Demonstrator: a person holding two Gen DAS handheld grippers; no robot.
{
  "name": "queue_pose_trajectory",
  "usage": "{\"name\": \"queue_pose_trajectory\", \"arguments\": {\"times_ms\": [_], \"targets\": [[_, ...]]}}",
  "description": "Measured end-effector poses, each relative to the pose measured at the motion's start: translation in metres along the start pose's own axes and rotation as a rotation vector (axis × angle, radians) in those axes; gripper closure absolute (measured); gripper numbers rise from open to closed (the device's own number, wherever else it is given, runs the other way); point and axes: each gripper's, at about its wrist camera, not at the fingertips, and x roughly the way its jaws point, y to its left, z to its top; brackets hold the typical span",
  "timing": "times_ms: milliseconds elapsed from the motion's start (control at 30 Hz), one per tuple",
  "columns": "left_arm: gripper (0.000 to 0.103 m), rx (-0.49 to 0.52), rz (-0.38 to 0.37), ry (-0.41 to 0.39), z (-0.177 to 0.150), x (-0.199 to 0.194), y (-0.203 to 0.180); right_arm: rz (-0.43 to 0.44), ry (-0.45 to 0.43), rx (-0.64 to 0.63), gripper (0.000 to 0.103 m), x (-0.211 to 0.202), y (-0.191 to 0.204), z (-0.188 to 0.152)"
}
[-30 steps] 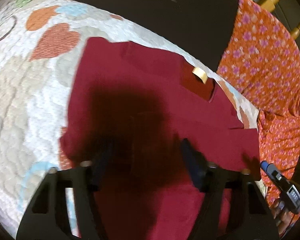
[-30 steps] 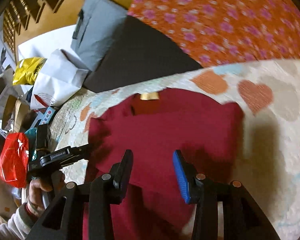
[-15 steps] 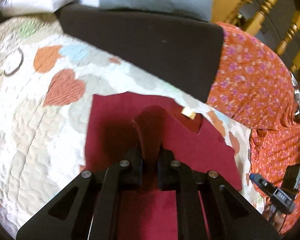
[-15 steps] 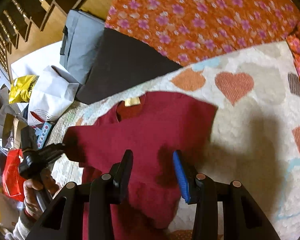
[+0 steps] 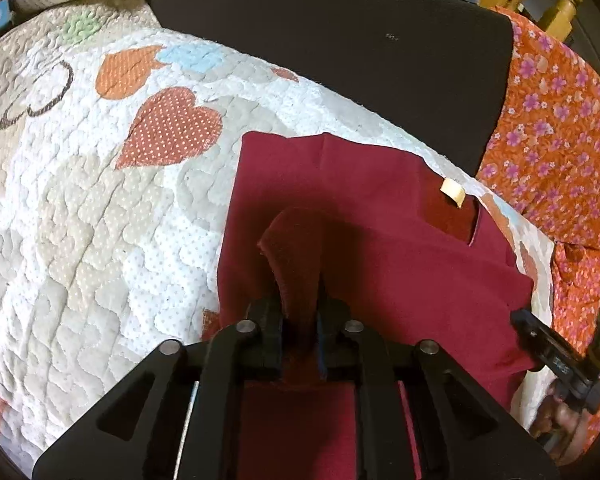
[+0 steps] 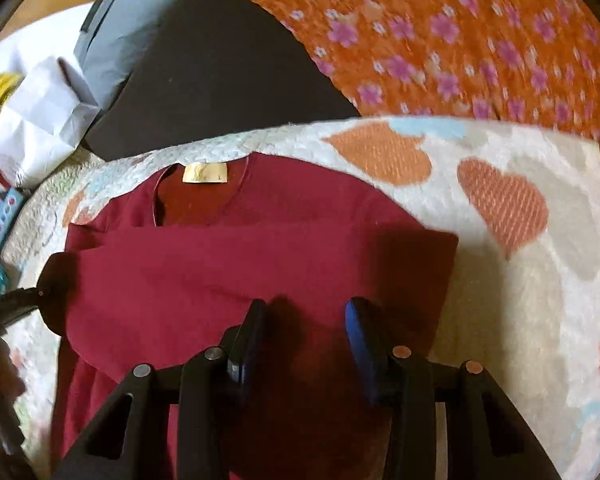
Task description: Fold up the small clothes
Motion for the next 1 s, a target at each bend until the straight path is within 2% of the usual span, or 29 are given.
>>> {"name": "queue_pose_trajectory", "arguments": {"times_ms": [67, 133, 233, 367, 567, 633, 800, 867, 1000], "targets": [[0.08, 0.018, 0.014, 0.004, -0.002, -0.008, -0.001, 0.033, 0.008, 0.004, 0.063, -0.019, -0.001, -0.006], [0.062, 0.031, -0.02, 0.01, -0.008, -0.021, -0.002, 0.099, 0.009, 0.014, 0.063, -0.045, -0.006, -0.021], [0.043, 0.05, -0.057, 0.023, -0.024, -0.041, -0.003, 0.122, 0.041, 0.019, 0.063, -0.076, -0.018, -0.053], [0.042, 0.057, -0.086, 0.092, -0.061, -0.066, 0.002, 0.107, 0.116, 0.065, 0.063, -0.091, -0.036, -0.101], [0.042, 0.072, -0.1, 0.163, -0.131, -0.094, 0.013, 0.25, 0.135, 0.152, 0.061, -0.129, -0.047, -0.168], [0.042, 0.057, -0.104, 0.197, -0.153, -0.1, 0.019, 0.276, 0.142, 0.158, 0.058, -0.139, -0.049, -0.18], [0.041, 0.064, -0.122, 0.196, -0.193, -0.122, 0.022, 0.307, 0.152, 0.179, 0.055, -0.157, -0.051, -0.21], [0.037, 0.077, -0.133, 0.232, -0.205, -0.119, 0.018, 0.303, 0.182, 0.167, 0.054, -0.152, -0.047, -0.217], [0.037, 0.078, -0.106, 0.26, -0.22, -0.111, 0.017, 0.267, 0.233, 0.171, 0.053, -0.134, -0.042, -0.227]]}}
